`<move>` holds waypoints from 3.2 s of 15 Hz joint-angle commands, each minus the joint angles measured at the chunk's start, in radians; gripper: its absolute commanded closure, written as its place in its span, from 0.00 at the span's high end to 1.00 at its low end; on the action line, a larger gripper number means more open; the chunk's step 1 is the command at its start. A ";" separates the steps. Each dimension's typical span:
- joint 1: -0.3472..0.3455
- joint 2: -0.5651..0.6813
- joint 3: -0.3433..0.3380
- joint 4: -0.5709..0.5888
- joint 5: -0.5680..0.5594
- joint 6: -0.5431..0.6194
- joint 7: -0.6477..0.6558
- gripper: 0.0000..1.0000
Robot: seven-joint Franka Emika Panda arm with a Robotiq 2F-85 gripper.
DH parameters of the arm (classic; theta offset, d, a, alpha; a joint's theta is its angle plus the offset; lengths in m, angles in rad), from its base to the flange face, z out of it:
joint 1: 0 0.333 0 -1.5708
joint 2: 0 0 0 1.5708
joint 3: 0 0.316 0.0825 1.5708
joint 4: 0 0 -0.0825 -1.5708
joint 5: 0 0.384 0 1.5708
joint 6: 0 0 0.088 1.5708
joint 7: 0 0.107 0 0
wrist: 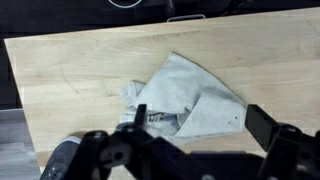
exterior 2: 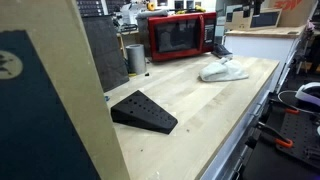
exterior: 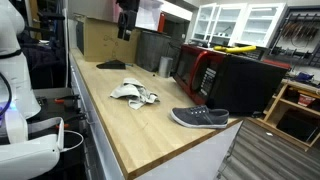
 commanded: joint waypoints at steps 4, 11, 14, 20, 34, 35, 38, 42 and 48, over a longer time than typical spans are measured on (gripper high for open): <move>-0.002 0.001 0.001 0.002 0.001 -0.002 -0.001 1.00; -0.002 0.001 0.001 0.002 0.001 -0.002 -0.001 1.00; -0.002 0.001 0.001 0.002 0.001 -0.002 -0.001 1.00; 0.002 0.012 0.005 0.012 0.002 0.008 0.001 1.00; 0.041 0.274 0.052 -0.061 0.102 0.563 0.066 1.00; 0.040 0.286 0.054 -0.070 0.101 0.578 0.075 1.00; 0.033 0.313 0.055 -0.089 0.100 0.582 0.102 1.00; 0.034 0.337 0.052 -0.109 0.109 0.560 0.110 1.00; 0.035 0.341 0.057 -0.152 0.101 0.554 0.117 1.00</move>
